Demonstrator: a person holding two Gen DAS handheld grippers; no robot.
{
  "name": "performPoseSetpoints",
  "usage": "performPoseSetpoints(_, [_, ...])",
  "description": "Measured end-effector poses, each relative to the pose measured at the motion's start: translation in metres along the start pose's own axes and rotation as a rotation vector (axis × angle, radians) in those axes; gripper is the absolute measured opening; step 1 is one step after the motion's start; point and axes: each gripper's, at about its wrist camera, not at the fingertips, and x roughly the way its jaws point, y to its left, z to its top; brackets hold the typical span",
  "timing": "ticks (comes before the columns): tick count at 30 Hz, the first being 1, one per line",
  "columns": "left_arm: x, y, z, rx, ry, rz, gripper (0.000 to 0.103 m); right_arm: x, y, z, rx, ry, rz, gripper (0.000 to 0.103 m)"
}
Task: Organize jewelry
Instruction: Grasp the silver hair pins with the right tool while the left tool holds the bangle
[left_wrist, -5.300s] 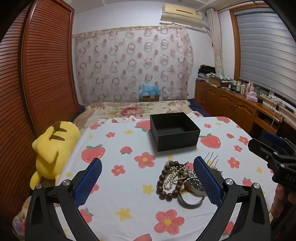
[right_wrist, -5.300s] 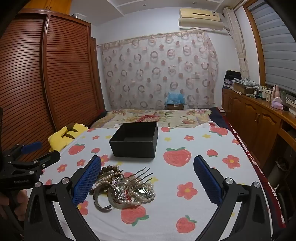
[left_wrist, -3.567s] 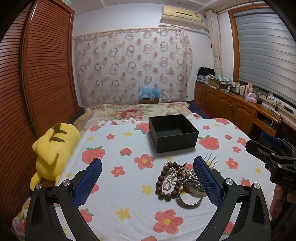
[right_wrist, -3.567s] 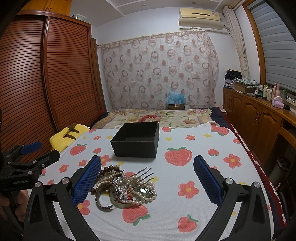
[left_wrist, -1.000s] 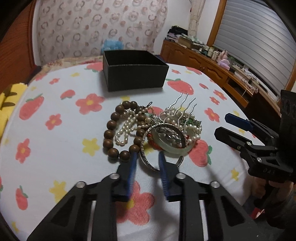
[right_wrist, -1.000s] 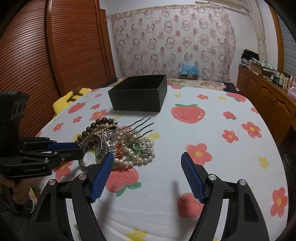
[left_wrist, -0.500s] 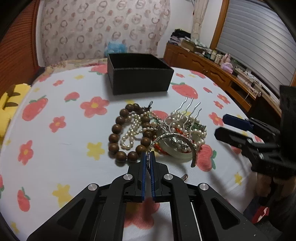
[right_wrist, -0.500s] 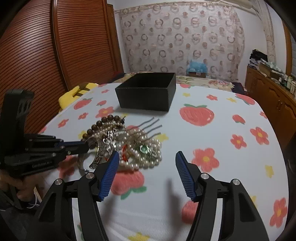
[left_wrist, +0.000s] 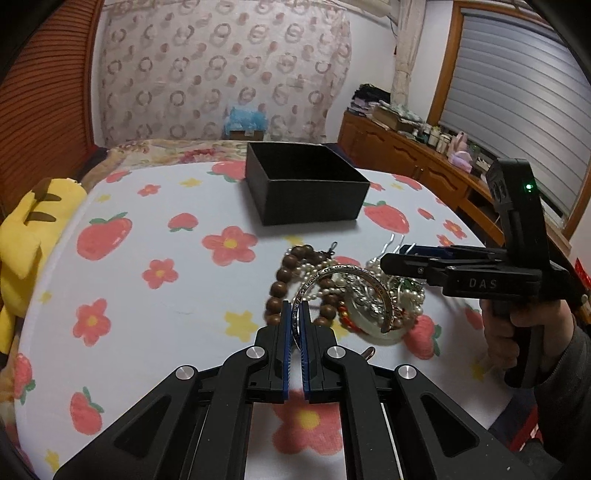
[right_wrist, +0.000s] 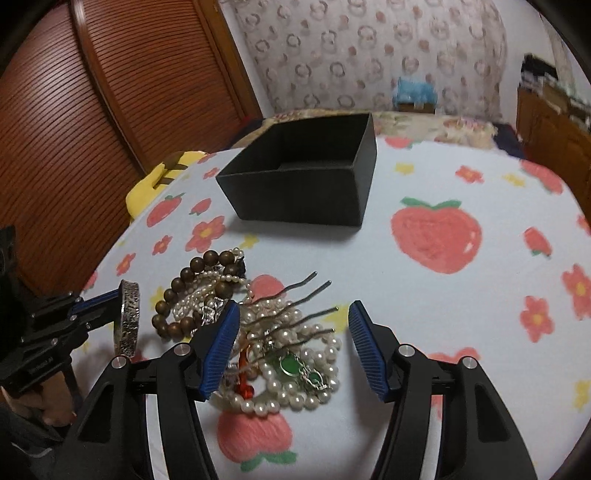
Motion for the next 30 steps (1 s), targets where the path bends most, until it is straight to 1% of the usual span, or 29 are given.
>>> performPoseSetpoints(1, [0.000, 0.002, 0.000, -0.002, 0.000, 0.003, 0.003, 0.002, 0.000, 0.001, 0.001, 0.001, 0.002, 0.063])
performPoseSetpoints(2, [0.001, 0.003, 0.000, -0.005, 0.001, 0.006, 0.003, 0.003, 0.001, 0.001, 0.002, 0.003, 0.003, 0.060])
performPoseSetpoints(4, [0.002, 0.006, 0.000, -0.006, -0.001, 0.015, 0.003, 0.003, 0.003, 0.002, -0.002, 0.004, 0.000, 0.052])
performPoseSetpoints(5, [0.002, 0.007, 0.001, -0.007, -0.002, 0.020, 0.003, 0.002, 0.004, 0.002, -0.008, 0.002, -0.004, 0.045])
performPoseSetpoints(10, [0.002, 0.011, 0.003, -0.006, -0.015, 0.049, 0.003, -0.006, 0.007, 0.003, -0.026, -0.016, -0.025, 0.034])
performPoseSetpoints(12, [0.001, 0.012, 0.004, -0.004, -0.018, 0.054, 0.003, -0.014, 0.009, 0.004, -0.034, -0.033, -0.030, 0.028])
performPoseSetpoints(17, [0.000, 0.010, 0.004, 0.003, -0.024, 0.063, 0.003, -0.028, 0.021, 0.007, -0.073, -0.065, -0.031, 0.022])
performPoseSetpoints(18, [-0.001, 0.010, 0.005, 0.006, -0.027, 0.067, 0.003, -0.031, 0.024, 0.007, -0.083, -0.072, -0.027, 0.019])
performPoseSetpoints(19, [0.000, 0.009, 0.005, 0.008, -0.028, 0.069, 0.003, -0.032, 0.028, 0.008, -0.091, -0.078, -0.021, 0.018])
performPoseSetpoints(22, [-0.001, 0.008, 0.008, 0.012, -0.033, 0.076, 0.003, -0.036, 0.037, 0.009, -0.126, -0.092, -0.016, 0.012])
performPoseSetpoints(23, [-0.001, 0.008, 0.009, 0.013, -0.036, 0.078, 0.003, -0.037, 0.039, 0.009, -0.134, -0.097, -0.012, 0.007])
performPoseSetpoints(24, [-0.001, 0.007, 0.010, 0.015, -0.039, 0.081, 0.003, -0.039, 0.041, 0.010, -0.140, -0.101, -0.009, 0.005])
performPoseSetpoints(26, [-0.002, 0.008, 0.012, 0.018, -0.045, 0.086, 0.003, -0.041, 0.045, 0.013, -0.152, -0.110, -0.006, 0.003])
performPoseSetpoints(27, [-0.002, 0.008, 0.014, 0.019, -0.049, 0.089, 0.003, -0.041, 0.047, 0.015, -0.160, -0.113, -0.018, 0.002])
performPoseSetpoints(30, [-0.002, 0.009, 0.017, 0.020, -0.055, 0.093, 0.003, -0.045, 0.051, 0.021, -0.179, -0.120, -0.006, 0.002])
